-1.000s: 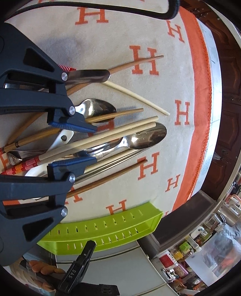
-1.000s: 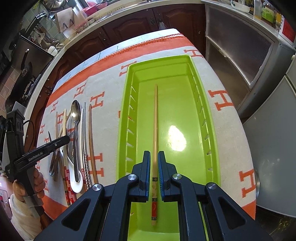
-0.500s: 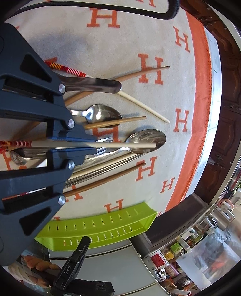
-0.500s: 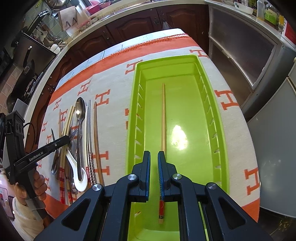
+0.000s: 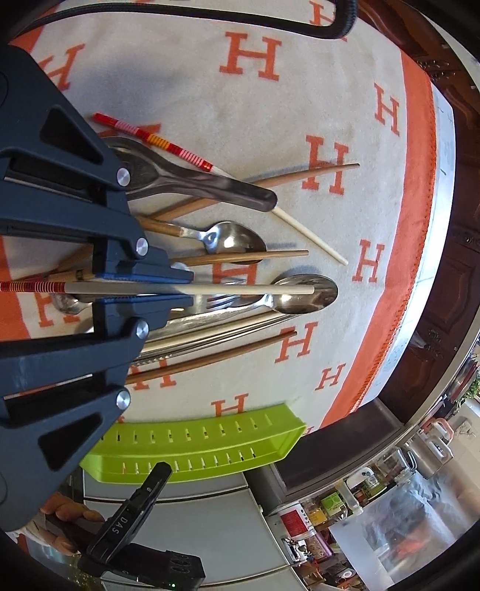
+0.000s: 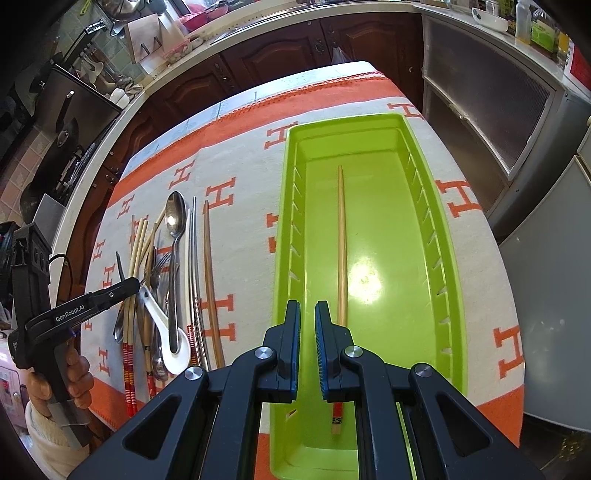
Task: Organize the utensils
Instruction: 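Grasp a red-tipped chopstick with the left gripper and lift it, then lower the chopstick into the green tray with the left gripper and release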
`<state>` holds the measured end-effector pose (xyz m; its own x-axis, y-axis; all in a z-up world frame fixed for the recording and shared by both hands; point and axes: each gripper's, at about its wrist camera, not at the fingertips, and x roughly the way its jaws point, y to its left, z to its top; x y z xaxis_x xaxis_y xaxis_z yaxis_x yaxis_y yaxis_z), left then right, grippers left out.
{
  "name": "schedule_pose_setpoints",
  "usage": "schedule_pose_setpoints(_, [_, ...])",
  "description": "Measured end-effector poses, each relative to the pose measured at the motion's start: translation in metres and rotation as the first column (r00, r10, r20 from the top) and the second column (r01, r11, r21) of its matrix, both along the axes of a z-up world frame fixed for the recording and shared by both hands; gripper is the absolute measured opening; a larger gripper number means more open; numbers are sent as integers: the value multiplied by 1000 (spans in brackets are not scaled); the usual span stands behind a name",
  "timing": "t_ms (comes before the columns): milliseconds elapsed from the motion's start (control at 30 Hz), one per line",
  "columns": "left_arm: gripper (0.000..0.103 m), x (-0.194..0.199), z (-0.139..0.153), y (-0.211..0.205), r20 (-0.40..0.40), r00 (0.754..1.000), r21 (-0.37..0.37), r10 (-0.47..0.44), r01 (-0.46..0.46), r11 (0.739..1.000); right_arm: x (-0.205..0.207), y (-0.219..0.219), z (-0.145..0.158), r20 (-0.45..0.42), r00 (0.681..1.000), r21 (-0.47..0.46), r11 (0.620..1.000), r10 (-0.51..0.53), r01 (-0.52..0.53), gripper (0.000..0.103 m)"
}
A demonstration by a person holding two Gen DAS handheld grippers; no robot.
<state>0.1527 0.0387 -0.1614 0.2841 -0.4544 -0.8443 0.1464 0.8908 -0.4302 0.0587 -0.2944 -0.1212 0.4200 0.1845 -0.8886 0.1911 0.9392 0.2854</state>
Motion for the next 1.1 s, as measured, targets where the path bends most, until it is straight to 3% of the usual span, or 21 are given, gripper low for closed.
schedule_pose_setpoints(300, [3,-26,43,-24,27,999,-40,-33,34,999,-22,-2,13,34,999,19,1000,-2,1,8])
schedule_pose_setpoints(467, [3,-35,72,-73,72,993,-28,-97,99,995,-34,-12,14,39,999,30,999,-20,18,8])
schedule_pose_setpoints(633, [3,-29,87,-130,61,990,-52,-124,128,990,-43,-28,12,38,998,38,998,-49,48,8])
schedule_pose_setpoints(833, [3,-13,81,-193,70,987,-53,-148,152,987,-51,-50,6,36,995,50,994,-96,94,8])
schedule_pose_setpoints(1100, [3,-1,33,-241,13,982,2,-189,189,982,-55,-68,-1,24,991,56,990,-131,129,8])
